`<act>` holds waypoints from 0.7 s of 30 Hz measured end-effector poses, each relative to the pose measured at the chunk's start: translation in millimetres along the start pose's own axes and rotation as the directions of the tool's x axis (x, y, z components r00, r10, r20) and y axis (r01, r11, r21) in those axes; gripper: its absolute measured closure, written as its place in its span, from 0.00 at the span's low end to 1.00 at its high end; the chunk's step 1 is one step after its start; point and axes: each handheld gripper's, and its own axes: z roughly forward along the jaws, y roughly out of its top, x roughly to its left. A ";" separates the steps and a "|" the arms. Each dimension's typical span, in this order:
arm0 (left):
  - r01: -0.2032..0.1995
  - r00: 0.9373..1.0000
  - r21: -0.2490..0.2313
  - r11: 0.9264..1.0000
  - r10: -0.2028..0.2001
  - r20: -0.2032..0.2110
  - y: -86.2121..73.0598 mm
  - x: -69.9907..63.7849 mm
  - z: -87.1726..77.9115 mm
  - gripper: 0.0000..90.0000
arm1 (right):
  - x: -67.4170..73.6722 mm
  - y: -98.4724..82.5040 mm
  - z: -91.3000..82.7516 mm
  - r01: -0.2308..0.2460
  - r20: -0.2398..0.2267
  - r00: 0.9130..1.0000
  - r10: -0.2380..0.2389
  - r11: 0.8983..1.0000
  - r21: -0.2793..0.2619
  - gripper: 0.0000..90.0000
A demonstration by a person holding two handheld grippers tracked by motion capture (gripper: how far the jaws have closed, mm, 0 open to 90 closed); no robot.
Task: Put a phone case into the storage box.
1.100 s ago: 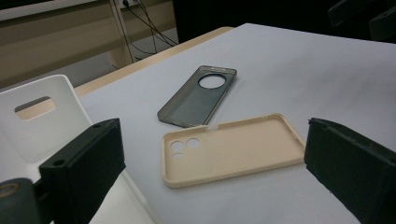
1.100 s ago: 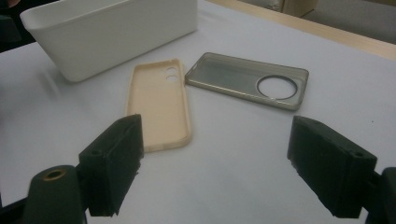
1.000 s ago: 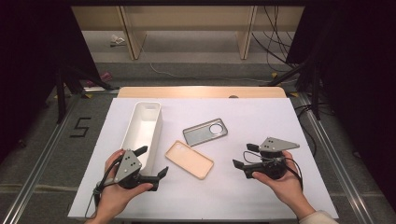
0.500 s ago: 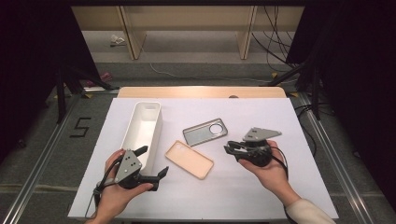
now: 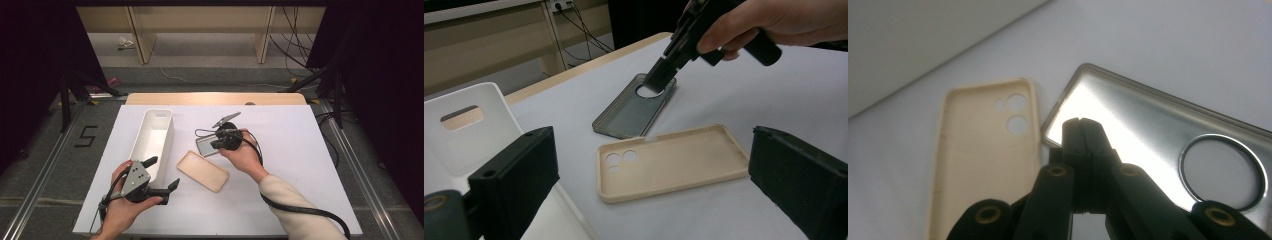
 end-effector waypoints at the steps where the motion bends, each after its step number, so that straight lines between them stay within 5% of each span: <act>1: -0.001 1.000 0.000 1.000 0.001 0.000 0.0 0.0 -0.1 0.06 | -0.2 1.7 5.8 -0.012 0.004 1.000 0.012 1.000 0.017 1.00; 8: 0.002 1.000 -0.002 1.000 -0.002 0.003 -0.1 -0.1 -0.4 0.06 | 0.1 6.7 35.3 -0.048 0.026 0.999 0.046 0.994 0.096 1.00; 21: 0.001 1.000 -0.003 1.000 -0.001 0.005 -0.1 -0.4 -0.2 0.06 | -0.4 4.4 48.8 -0.041 0.051 0.998 0.034 0.987 0.156 1.00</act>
